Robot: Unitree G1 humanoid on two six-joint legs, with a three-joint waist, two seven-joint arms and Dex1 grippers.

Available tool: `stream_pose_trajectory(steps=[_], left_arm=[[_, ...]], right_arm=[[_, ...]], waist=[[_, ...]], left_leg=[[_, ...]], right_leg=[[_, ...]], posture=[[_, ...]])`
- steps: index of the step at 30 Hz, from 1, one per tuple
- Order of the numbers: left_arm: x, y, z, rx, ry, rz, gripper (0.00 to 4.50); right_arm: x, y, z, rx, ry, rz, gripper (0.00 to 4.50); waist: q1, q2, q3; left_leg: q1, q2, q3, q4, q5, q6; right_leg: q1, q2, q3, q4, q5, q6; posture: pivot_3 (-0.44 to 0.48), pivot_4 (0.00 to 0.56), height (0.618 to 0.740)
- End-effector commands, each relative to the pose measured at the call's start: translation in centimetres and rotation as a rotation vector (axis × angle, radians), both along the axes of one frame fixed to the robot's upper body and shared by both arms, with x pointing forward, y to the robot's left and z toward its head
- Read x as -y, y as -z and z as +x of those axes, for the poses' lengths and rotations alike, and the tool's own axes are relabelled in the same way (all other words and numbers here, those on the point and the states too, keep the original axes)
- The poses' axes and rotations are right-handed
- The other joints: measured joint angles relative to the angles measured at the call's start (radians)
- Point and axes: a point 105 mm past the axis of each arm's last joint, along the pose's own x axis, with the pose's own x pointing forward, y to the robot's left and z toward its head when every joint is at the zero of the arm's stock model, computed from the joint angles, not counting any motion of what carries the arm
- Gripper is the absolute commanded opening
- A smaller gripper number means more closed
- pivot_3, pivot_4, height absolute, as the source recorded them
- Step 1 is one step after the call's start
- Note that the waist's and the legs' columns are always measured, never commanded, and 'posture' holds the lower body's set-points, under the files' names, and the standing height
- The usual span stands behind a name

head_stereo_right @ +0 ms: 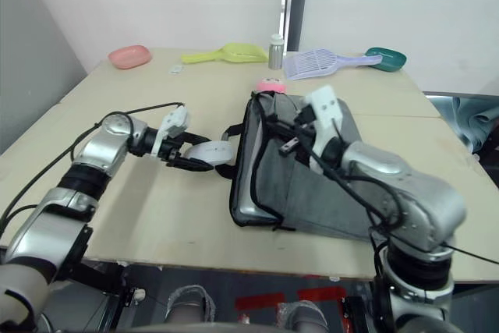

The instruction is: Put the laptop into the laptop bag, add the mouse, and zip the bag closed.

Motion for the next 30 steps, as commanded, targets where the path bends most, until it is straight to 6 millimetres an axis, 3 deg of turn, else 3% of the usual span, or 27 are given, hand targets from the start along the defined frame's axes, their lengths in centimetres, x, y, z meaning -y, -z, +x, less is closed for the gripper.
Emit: stream_pose_trajectory(steps=[1, 9, 19, 30], left_arm=[[0.9, -1.6, 1.4, 0.081, -0.024, -0.025, 2.87], [3.4, -1.6, 1.9, 0.102, -0.003, -0.059, 2.87], [7.6, 0.6, 1.7, 0.169, 0.021, -0.033, 2.87], [9.3, 1.9, 1.1, 0.225, 0.027, -0.047, 2.87]], right_arm=[[-0.2, -2.2, -2.4, 0.115, -0.111, 0.026, 0.03], [0.0, -1.5, -3.3, 0.092, -0.16, -0.001, 0.03], [-0.3, -1.4, -2.8, 0.082, -0.162, -0.008, 0.03], [-0.6, -1.1, -2.7, 0.068, -0.166, -0.015, 0.03]], waist=[[0.005, 0.0, 0.0], [0.009, 0.0, 0.0], [0.018, 0.0, 0.0], [0.022, 0.0, 0.0]], left_leg=[[0.0, 0.0, 0.0, 0.0, 0.0, 0.001], [-0.001, 0.0, 0.0, 0.0, 0.0, 0.001], [-0.002, 0.0, 0.0, 0.0, 0.0, 0.003], [-0.002, 0.0, 0.0, 0.0, 0.0, 0.003]], right_leg=[[0.0, 0.0, 0.0, 0.0, 0.0, 0.0], [0.0, 0.0, 0.0, -0.001, 0.0, -0.001], [0.0, 0.0, 0.0, -0.002, 0.0, -0.001], [0.0, 0.0, 0.0, -0.002, 0.0, -0.001]], posture=[[0.0, 0.15, 0.74], [0.0, 0.15, 0.74], [0.0, 0.15, 0.74], [0.0, 0.15, 0.74]])
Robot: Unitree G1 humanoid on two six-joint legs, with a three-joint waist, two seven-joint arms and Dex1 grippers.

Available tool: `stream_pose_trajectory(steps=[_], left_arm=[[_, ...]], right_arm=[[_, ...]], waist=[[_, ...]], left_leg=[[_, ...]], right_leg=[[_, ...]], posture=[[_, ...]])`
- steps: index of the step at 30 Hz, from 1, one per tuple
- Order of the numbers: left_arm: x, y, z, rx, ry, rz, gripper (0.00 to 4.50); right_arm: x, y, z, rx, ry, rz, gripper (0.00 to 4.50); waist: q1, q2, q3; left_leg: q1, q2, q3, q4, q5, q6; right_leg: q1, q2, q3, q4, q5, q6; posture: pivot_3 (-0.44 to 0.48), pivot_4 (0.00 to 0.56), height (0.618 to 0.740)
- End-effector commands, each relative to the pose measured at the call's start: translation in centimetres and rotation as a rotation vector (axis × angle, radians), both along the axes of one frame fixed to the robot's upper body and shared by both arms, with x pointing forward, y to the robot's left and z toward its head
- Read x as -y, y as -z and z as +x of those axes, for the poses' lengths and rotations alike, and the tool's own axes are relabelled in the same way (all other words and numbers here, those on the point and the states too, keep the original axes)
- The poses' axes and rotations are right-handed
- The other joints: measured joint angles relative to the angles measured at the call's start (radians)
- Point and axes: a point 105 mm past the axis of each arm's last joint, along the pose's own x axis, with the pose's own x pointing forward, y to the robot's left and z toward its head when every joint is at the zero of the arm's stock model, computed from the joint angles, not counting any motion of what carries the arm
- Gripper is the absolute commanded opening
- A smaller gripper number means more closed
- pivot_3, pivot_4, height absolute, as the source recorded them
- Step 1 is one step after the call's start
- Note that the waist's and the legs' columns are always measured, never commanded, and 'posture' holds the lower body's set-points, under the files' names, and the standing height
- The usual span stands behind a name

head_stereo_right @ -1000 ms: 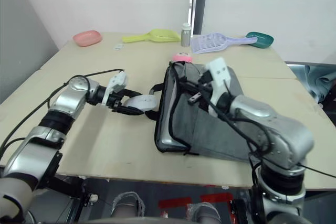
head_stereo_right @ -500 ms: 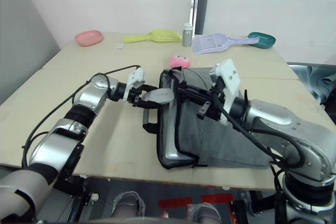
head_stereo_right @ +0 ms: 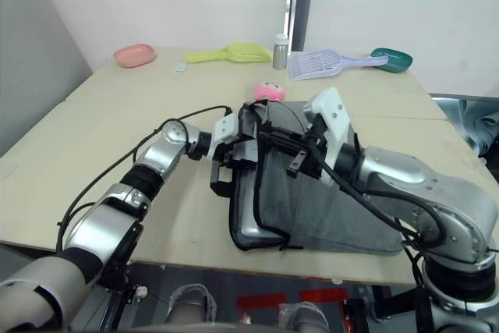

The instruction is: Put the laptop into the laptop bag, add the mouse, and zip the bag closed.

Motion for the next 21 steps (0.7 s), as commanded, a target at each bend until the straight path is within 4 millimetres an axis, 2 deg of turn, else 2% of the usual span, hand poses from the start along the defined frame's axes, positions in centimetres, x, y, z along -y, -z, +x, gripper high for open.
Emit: stream_pose_trajectory(steps=[1, 17, 19, 21], left_arm=[[1.1, -1.0, -0.3, 0.059, 0.031, -0.037, 2.87], [3.1, -1.2, -1.8, 0.012, 0.1, -0.119, 2.87], [3.1, -1.3, -1.7, -0.004, 0.081, -0.142, 3.97], [3.3, -1.7, -1.7, -0.03, 0.079, -0.176, 4.43]], right_arm=[[-0.3, -1.3, -0.6, 0.067, -0.026, 0.031, 0.03], [-0.8, -1.0, -0.7, 0.053, -0.041, 0.026, 0.03], [-0.8, -1.0, -0.7, 0.052, -0.041, 0.025, 0.0], [-0.8, -1.0, -0.7, 0.049, -0.041, 0.026, 0.0]], waist=[[0.003, 0.0, 0.0], [0.002, 0.0, 0.0], [0.001, 0.0, 0.0], [0.001, 0.0, 0.0]], left_leg=[[0.0, 0.0, 0.0, 0.0, 0.0, 0.0], [0.0, 0.0, 0.0, 0.0, 0.0, 0.0], [0.0, 0.0, 0.0, 0.0, 0.0, 0.0], [0.0, 0.0, 0.0, 0.0, 0.0, 0.0]], right_leg=[[0.0, 0.0, 0.0, 0.0, 0.0, 0.0], [0.0, 0.0, 0.0, -0.001, 0.0, 0.0], [0.0, 0.0, 0.0, -0.001, 0.0, 0.0], [0.0, 0.0, 0.0, -0.001, 0.0, 0.0]], posture=[[0.0, 0.15, 0.74], [0.0, 0.15, 0.74], [0.0, 0.15, 0.74], [0.0, 0.15, 0.74]])
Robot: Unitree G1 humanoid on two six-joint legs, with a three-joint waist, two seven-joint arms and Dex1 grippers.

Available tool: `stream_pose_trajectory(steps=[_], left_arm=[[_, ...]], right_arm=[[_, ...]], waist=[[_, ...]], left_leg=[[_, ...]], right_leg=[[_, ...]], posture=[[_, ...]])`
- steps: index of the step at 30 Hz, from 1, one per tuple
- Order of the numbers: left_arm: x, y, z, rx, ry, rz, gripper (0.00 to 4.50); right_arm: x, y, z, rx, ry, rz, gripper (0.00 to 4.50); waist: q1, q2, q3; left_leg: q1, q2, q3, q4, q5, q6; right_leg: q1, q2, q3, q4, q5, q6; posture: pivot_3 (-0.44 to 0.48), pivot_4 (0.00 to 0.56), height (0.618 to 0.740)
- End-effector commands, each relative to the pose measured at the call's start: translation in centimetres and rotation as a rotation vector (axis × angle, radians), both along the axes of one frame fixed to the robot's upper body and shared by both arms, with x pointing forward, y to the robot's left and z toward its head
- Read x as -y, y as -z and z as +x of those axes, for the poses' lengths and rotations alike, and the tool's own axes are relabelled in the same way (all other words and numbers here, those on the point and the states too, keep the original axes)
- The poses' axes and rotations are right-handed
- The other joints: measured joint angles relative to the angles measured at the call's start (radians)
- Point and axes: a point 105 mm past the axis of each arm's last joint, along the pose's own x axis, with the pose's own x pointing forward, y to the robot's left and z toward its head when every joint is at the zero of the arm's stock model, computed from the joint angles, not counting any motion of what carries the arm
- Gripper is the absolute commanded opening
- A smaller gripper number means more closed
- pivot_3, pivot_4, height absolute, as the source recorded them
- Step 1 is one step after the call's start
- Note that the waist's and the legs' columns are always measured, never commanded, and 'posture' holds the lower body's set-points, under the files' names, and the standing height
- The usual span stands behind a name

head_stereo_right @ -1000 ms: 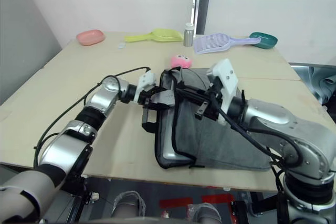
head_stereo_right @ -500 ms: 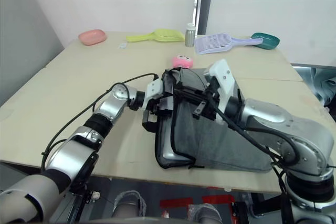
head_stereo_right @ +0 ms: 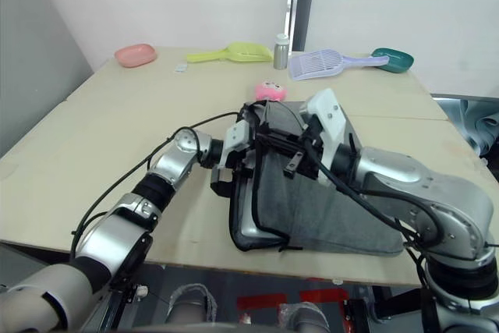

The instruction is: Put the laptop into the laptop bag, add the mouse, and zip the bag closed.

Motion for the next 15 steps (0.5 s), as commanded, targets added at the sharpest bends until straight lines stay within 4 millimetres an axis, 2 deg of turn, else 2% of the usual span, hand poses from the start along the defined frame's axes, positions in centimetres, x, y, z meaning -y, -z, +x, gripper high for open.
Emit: stream_pose_trajectory(steps=[1, 5, 8, 15], left_arm=[[0.5, -1.9, 0.0, -0.004, -0.001, -0.094, 4.43], [0.5, -2.2, 0.0, 0.032, -0.009, -0.097, 4.43], [-0.2, -2.5, -0.2, 0.034, -0.009, -0.102, 4.43], [-4.6, -3.6, -1.3, 0.024, -0.011, -0.103, 4.43]], right_arm=[[-0.4, -1.2, -0.7, 0.053, -0.033, 0.038, 0.0], [-0.4, -1.1, -0.7, 0.049, -0.035, 0.038, 0.0], [-0.4, -1.1, -0.7, 0.047, -0.037, 0.037, 0.0], [-0.2, -1.0, -0.8, 0.041, -0.043, 0.034, 0.0]], waist=[[0.0, 0.0, 0.0], [-0.001, 0.0, 0.0], [-0.001, 0.0, 0.0], [-0.009, 0.001, 0.0]], left_leg=[[0.0, 0.0, 0.0, 0.0, 0.0, 0.0], [-0.001, 0.0, 0.0, 0.0, 0.0, 0.0], [-0.001, 0.0, 0.0, -0.001, 0.0, 0.0], [-0.001, 0.0, 0.0, -0.003, 0.0, 0.0]], right_leg=[[0.0, 0.0, 0.0, 0.0, 0.0, 0.0], [0.0, 0.0, 0.0, -0.001, 0.0, 0.0], [0.0, 0.0, 0.0, -0.001, 0.0, 0.0], [-0.001, 0.0, -0.001, -0.004, 0.0, 0.0]], posture=[[0.0, 0.15, 0.74], [0.0, 0.15, 0.74], [0.0, 0.15, 0.74], [0.0, 0.15, 0.74]])
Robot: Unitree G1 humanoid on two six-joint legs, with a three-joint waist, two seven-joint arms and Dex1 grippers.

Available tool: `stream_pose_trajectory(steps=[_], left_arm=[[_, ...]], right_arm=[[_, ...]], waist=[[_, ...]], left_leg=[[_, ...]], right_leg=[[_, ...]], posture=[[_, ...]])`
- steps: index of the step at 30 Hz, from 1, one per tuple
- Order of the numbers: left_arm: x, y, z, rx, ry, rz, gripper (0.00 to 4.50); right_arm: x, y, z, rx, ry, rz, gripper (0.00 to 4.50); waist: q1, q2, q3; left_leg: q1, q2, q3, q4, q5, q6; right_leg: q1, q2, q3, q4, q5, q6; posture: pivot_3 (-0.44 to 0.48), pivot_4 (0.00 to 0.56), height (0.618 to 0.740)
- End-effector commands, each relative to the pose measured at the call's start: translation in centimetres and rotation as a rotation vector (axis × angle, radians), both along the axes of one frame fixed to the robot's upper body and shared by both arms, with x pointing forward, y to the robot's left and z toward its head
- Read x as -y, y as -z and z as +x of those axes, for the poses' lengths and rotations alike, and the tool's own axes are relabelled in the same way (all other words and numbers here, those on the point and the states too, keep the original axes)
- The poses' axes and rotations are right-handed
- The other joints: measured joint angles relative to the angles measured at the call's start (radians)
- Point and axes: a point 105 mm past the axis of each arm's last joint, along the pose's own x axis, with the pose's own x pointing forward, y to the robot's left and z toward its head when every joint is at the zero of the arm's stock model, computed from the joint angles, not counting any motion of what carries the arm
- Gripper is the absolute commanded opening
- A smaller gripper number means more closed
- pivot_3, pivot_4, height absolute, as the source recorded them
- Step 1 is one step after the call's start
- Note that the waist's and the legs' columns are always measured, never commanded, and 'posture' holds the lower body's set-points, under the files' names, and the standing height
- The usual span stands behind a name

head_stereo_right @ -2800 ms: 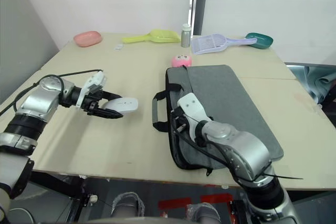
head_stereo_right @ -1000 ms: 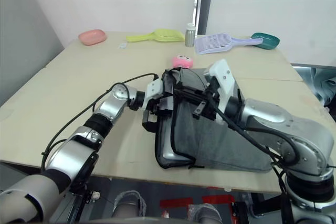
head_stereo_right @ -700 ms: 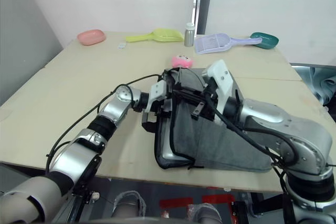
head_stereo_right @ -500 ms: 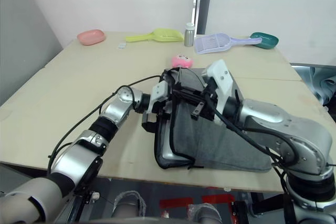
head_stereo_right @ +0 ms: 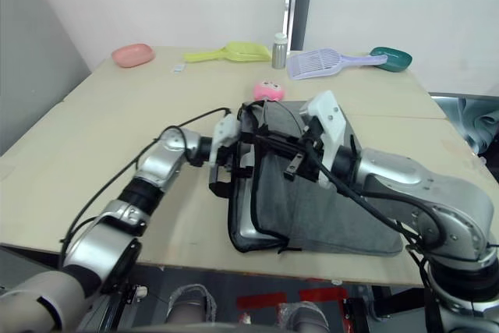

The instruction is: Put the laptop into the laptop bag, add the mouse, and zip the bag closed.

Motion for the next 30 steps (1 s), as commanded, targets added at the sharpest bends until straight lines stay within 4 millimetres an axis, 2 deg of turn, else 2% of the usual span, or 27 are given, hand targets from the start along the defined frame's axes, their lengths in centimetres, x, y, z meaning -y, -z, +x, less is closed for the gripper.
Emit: stream_pose_trajectory(steps=[1, 5, 9, 13, 17, 21, 24, 30], left_arm=[[-1.2, -1.9, -0.8, 0.023, 0.018, -0.051, 4.43], [-3.0, -2.0, -1.4, 0.03, -0.003, -0.048, 4.43], [-6.4, -1.5, -1.9, 0.005, -0.038, -0.003, 4.43], [-7.6, -1.0, -2.1, -0.047, -0.052, -0.003, 4.43], [-6.4, -0.7, -1.5, 0.006, -0.059, -0.033, 4.43], [-4.8, 0.5, -0.9, -0.054, -0.036, -0.041, 4.43], [-3.6, 0.7, 0.1, -0.061, -0.04, -0.061, 4.43], [-1.9, 1.7, 0.8, -0.077, -0.032, -0.07, 4.43]], right_arm=[[-0.3, -1.1, -0.5, 0.052, -0.034, 0.027, 0.0], [-0.3, -1.1, -0.5, 0.053, -0.039, 0.022, 0.0], [-0.3, -1.2, -0.6, 0.053, -0.043, 0.022, 0.0], [-0.3, -1.1, -0.6, 0.051, -0.045, 0.023, 0.0], [-0.3, -1.2, -0.5, 0.051, -0.049, 0.023, 0.0], [-0.4, -1.2, -0.5, 0.053, -0.051, 0.022, 0.0], [-0.4, -1.3, -0.4, 0.056, -0.048, 0.018, 0.0], [-0.3, -1.3, -0.6, 0.061, -0.033, 0.017, 0.0]], waist=[[0.0, 0.0, 0.0], [0.003, 0.0, 0.0], [-0.007, 0.0, 0.0], [-0.007, 0.0, 0.0], [0.001, 0.0, 0.0], [0.0, 0.0, 0.0], [0.0, 0.0, 0.0], [0.001, 0.0, 0.0]], left_leg=[[0.0, 0.0, 0.0, 0.0, 0.0, 0.0], [-0.001, 0.0, 0.0, -0.001, 0.0, 0.0], [-0.001, 0.0, 0.0, -0.003, 0.0, 0.0], [-0.001, 0.0, 0.0, -0.003, 0.0, 0.0], [-0.001, 0.0, 0.0, -0.003, 0.0, 0.0], [-0.001, 0.0, 0.0, -0.003, 0.0, 0.0], [-0.001, 0.0, 0.0, -0.003, 0.0, 0.0], [-0.001, 0.0, 0.0, -0.003, 0.0, 0.0]], right_leg=[[0.0, 0.0, 0.0, -0.001, 0.0, 0.0], [0.0, 0.0, -0.001, -0.002, 0.0, 0.001], [0.0, 0.0, -0.001, -0.003, 0.0, 0.001], [0.0, 0.0, -0.001, -0.004, 0.0, 0.001], [0.0, 0.0, -0.001, -0.005, 0.001, 0.001], [0.0, 0.0, -0.001, -0.004, 0.001, 0.001], [0.0, 0.0, -0.001, -0.004, 0.001, 0.001], [0.0, 0.0, -0.001, -0.005, 0.001, 0.002]], posture=[[0.0, 0.15, 0.74], [0.0, 0.15, 0.74], [0.0, 0.15, 0.74], [0.0, 0.15, 0.74], [0.0, 0.15, 0.74], [0.0, 0.15, 0.74], [0.0, 0.15, 0.74], [0.0, 0.15, 0.74]])
